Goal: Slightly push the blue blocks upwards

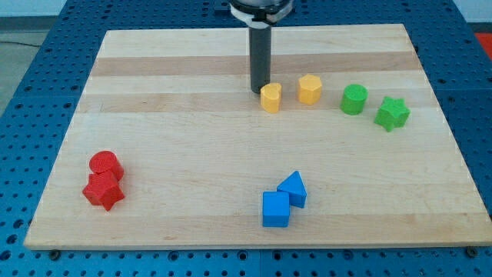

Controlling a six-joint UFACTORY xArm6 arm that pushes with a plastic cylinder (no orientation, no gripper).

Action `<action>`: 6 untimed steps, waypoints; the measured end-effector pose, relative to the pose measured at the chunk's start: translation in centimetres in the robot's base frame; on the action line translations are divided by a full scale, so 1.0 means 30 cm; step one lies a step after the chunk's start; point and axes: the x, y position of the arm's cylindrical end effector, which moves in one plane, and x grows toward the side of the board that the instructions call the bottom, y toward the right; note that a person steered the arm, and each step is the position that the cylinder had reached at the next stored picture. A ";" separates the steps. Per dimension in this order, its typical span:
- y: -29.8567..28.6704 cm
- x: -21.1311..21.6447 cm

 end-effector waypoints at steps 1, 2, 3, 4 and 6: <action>0.000 0.075; -0.044 0.050; -0.096 0.243; -0.173 0.472; -0.127 0.844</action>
